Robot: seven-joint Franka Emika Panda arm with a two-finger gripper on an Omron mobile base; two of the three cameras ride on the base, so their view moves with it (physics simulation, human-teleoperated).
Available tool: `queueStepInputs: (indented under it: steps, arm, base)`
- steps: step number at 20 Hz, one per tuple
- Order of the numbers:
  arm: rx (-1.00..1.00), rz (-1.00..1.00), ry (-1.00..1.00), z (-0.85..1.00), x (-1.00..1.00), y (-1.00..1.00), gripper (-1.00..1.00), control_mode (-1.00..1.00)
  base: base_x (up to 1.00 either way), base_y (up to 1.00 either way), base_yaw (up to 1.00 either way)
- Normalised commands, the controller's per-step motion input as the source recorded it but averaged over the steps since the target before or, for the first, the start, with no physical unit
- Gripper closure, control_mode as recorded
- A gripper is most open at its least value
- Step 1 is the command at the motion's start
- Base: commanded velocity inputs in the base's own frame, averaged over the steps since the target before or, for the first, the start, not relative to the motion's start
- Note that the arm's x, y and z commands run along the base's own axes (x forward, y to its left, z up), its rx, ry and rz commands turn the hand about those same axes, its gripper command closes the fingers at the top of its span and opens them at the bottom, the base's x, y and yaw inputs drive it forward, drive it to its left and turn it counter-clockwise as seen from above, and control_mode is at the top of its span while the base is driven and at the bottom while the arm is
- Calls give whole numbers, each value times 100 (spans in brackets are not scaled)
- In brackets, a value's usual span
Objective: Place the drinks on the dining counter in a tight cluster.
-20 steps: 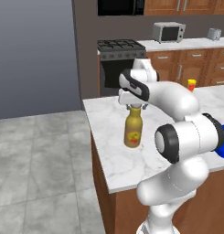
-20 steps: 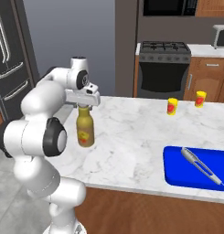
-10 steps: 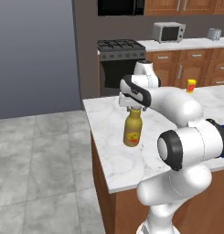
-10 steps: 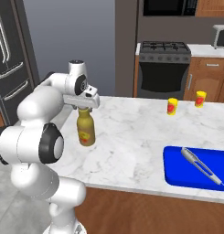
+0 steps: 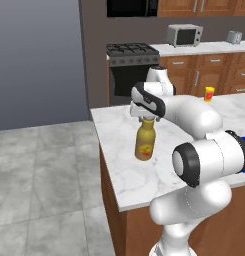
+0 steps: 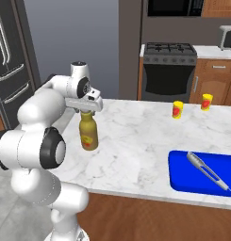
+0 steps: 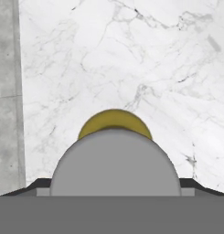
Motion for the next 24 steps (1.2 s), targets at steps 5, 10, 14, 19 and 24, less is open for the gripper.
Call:
queueStepInputs:
  steps: [5, 10, 14, 19, 24]
  arm:
    - [0, 0, 0, 0, 0, 0, -100, -100]
    - [0, 0, 0, 0, 0, 0, -100, -100]
    - [0, 0, 0, 0, 0, 0, -100, -100]
    - [0, 0, 0, 0, 0, 0, -100, -100]
    - [0, 0, -1, 0, -33, 0, -100, -100]
  base:
    - [0, 0, 0]
    - [0, 0, 0]
    - [0, 0, 0]
    - [0, 0, 0]
    - [0, 0, 0]
